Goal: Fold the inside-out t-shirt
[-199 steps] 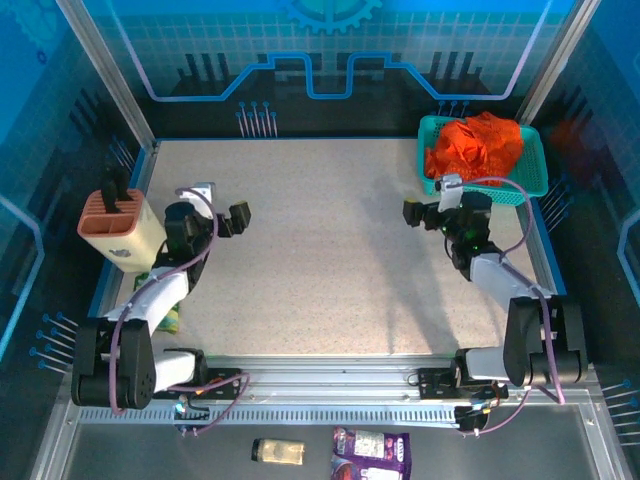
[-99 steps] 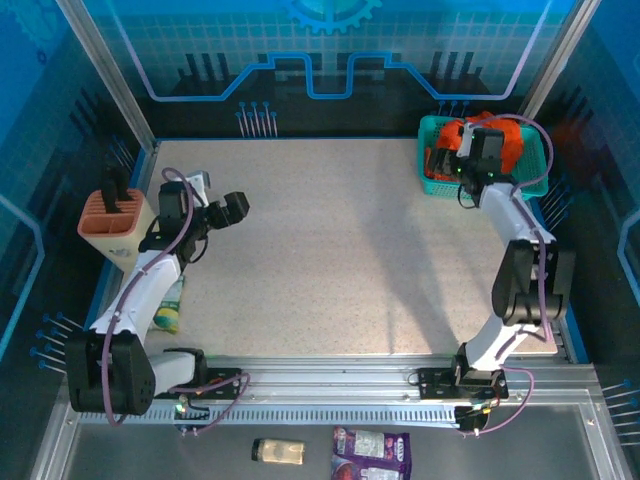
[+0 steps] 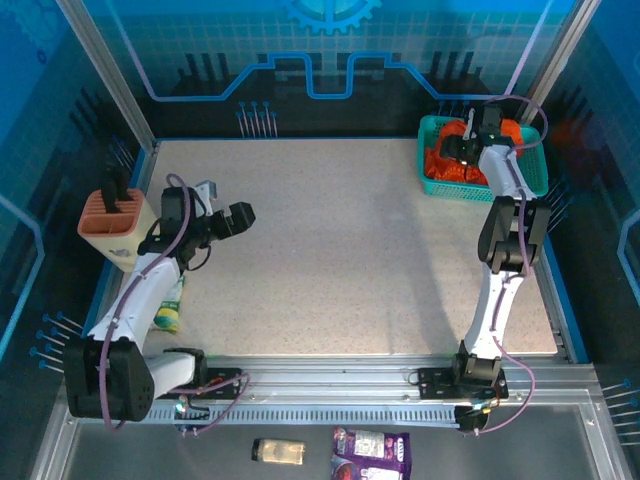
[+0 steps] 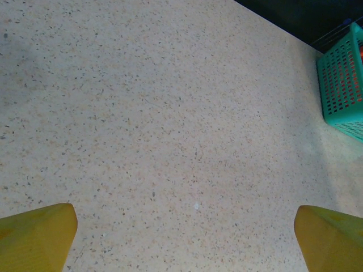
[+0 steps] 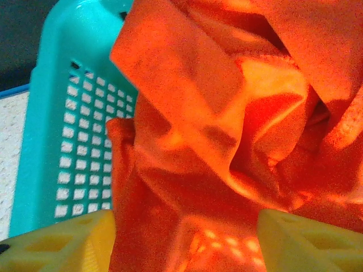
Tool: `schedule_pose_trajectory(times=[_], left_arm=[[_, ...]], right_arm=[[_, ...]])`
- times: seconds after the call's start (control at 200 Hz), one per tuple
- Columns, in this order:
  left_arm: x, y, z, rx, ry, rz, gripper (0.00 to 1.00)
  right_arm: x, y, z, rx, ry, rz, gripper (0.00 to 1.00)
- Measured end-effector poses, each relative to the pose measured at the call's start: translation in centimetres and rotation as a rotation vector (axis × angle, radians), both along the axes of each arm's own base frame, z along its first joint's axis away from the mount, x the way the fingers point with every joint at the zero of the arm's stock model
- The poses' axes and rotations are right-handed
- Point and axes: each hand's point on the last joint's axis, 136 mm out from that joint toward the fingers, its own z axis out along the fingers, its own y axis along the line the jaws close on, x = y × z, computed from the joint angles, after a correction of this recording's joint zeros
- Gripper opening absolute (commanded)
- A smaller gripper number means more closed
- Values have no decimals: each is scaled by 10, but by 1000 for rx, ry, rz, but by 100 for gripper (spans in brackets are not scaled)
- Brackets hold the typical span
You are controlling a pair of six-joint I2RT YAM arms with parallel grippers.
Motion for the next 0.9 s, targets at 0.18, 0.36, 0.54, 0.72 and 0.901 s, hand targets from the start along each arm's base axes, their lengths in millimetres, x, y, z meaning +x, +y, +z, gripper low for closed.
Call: schedule_pose_trajectory(times=[0.18, 0.36, 0.54, 0.72, 0.901], left_arm=[[-6, -5, -3, -22, 26, -14, 99], [-10, -8, -3, -30, 38, -23, 99], [-11, -9, -1, -35, 35, -30, 99], [-11, -10, -1, -37, 36, -31, 99], [-8, -13, -3, -63, 45, -28, 99]], right_arm=[[19, -7, -10, -38, 21, 11, 56], [37, -9, -19, -53, 22, 30, 40], [36, -10, -26, -55, 43, 37, 8], [35, -10, -22, -61, 39, 40, 0], [18, -7, 14, -65, 11, 40, 0]])
